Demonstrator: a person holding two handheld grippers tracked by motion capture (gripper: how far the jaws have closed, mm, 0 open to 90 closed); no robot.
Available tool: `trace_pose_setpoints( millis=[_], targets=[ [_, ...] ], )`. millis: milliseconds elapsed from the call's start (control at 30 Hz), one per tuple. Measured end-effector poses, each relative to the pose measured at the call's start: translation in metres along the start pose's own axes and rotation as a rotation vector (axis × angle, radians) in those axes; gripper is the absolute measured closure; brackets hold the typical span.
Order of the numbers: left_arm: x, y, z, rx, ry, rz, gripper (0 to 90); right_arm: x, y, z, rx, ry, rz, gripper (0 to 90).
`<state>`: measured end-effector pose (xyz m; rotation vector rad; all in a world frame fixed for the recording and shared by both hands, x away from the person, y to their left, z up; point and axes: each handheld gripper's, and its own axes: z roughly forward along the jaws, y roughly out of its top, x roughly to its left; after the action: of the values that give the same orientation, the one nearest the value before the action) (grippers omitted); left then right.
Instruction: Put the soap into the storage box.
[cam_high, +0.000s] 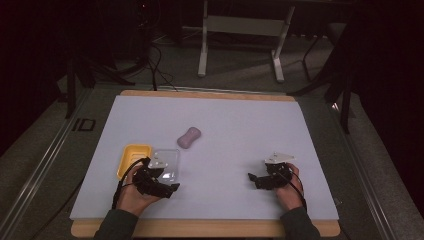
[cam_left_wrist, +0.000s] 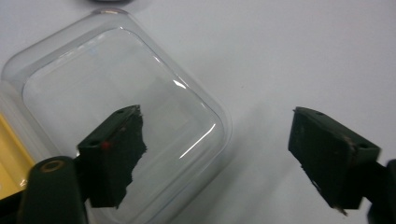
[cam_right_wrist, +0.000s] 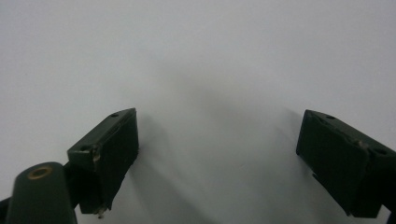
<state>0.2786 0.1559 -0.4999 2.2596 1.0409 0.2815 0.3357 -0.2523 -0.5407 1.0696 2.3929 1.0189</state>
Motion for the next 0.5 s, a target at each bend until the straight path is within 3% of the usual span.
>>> trace_pose_setpoints(
  millis=[267,367,500],
  targets=[
    [0.000,0.006,-0.005,-0.027,-0.002,0.013,31.0,0.001,-0.001,-0.001,-0.005,-0.005,-0.006,13.1],
    [0.002,0.010,-0.008,-0.043,0.008,0.016,32.3,0.002,-0.001,-0.002,-0.024,-0.030,-0.002,13.9],
    [0.004,0.014,-0.010,-0.050,0.020,0.020,33.0,0.001,-0.004,-0.007,-0.074,-0.023,0.002,14.1]
  ],
)
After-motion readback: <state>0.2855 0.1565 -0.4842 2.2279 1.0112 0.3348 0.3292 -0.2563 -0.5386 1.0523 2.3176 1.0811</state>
